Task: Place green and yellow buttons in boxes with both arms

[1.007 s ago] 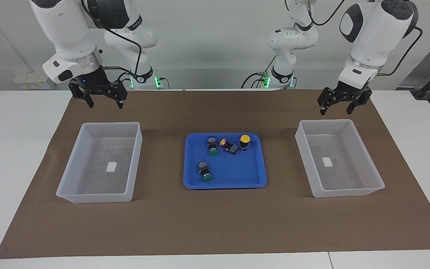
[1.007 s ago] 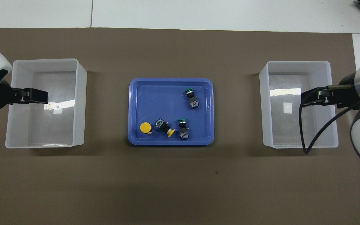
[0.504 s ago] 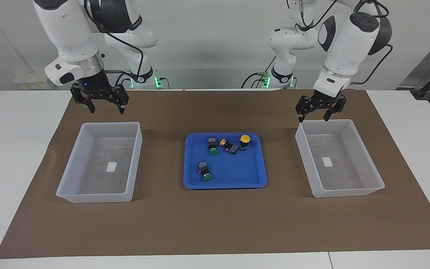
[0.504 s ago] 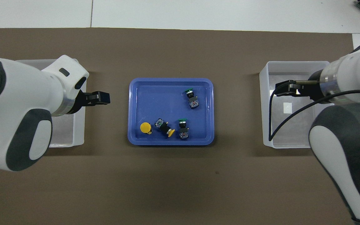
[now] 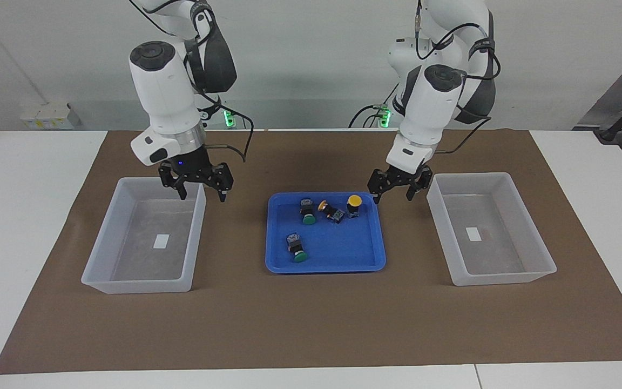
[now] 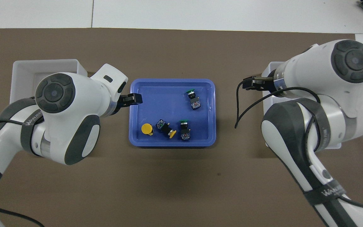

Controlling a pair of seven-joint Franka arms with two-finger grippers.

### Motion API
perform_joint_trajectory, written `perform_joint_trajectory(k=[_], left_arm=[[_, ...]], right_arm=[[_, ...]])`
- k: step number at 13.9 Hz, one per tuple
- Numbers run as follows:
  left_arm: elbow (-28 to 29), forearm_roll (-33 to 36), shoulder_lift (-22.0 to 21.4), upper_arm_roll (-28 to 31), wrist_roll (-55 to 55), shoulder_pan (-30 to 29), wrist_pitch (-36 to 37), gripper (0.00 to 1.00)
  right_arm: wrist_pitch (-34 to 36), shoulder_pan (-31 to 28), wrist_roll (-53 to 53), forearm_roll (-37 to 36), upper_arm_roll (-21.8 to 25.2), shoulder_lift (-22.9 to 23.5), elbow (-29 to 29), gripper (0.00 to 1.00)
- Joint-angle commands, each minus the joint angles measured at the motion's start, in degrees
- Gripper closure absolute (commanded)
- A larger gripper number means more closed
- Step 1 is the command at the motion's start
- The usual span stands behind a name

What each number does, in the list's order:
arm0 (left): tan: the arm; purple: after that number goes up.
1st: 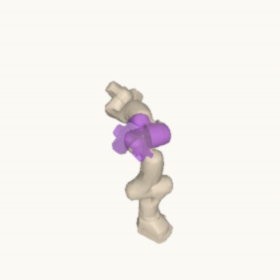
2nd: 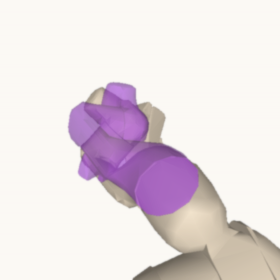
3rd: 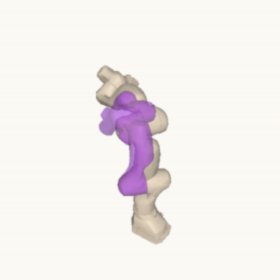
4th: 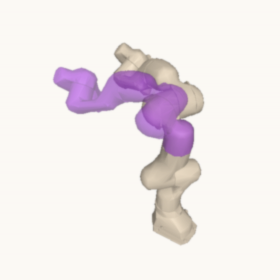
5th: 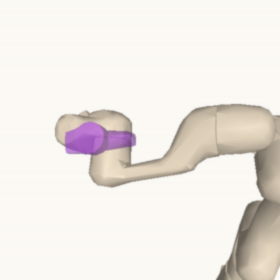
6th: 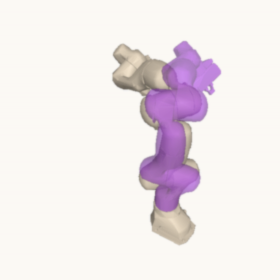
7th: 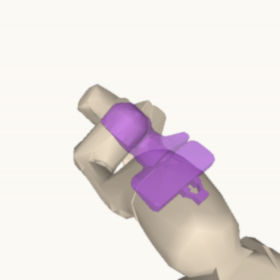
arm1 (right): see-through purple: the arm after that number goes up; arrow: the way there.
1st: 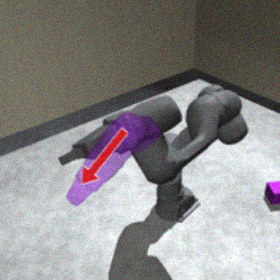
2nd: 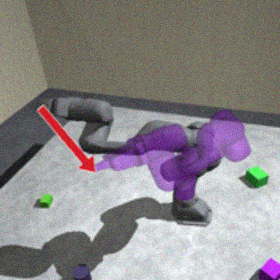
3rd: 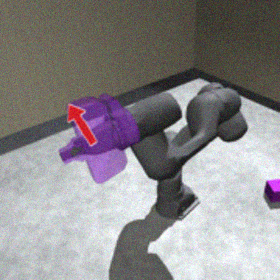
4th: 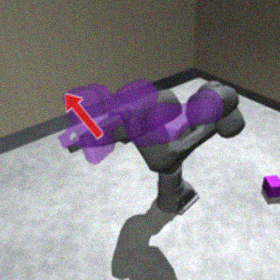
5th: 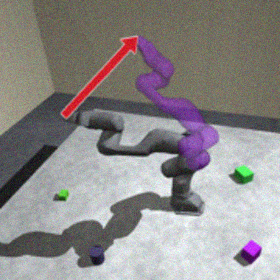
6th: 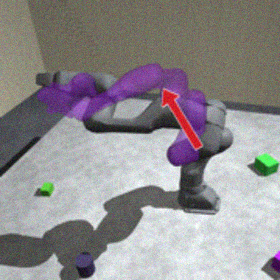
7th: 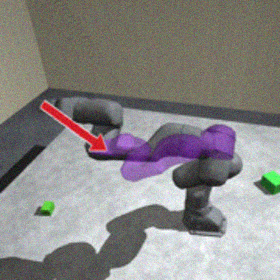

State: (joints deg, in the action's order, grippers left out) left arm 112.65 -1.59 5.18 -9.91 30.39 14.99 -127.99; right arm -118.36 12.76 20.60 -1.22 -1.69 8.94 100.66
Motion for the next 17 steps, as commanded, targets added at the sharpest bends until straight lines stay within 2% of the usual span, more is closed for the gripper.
perform_joint_trajectory(k=[1,6,9,13,15,17], left_arm=[[3.2,-0.6,-1.4,0.9,2.3,1.9,-2.2,0.00],[8.7,-0.6,-0.5,1.1,6.9,5.0,-6.7,0.00],[9.0,-0.5,1.3,1.1,10.6,7.1,-7.4,0.00],[9.3,-0.5,3.7,1.1,10.8,7.9,-10.3,0.00],[9.5,-0.5,4.0,1.2,10.7,7.9,-11.1,0.06],[9.7,-0.5,4.0,1.2,10.7,7.8,-11.3,0.16]], right_arm=[[-3.3,2.7,2.8,0.1,0.1,2.7,0.1,0.00],[-13.7,7.1,3.3,-1.7,0.2,8.1,0.0,0.00],[-17.5,9.1,3.4,-2.6,0.2,10.8,0.1,0.00],[-25.5,11.1,3.2,-8.0,0.1,15.7,-0.1,0.00],[-29.8,12.3,3.3,-10.6,0.2,19.0,0.0,0.00],[-30.2,13.4,3.3,-10.8,0.1,19.8,0.1,0.00]])
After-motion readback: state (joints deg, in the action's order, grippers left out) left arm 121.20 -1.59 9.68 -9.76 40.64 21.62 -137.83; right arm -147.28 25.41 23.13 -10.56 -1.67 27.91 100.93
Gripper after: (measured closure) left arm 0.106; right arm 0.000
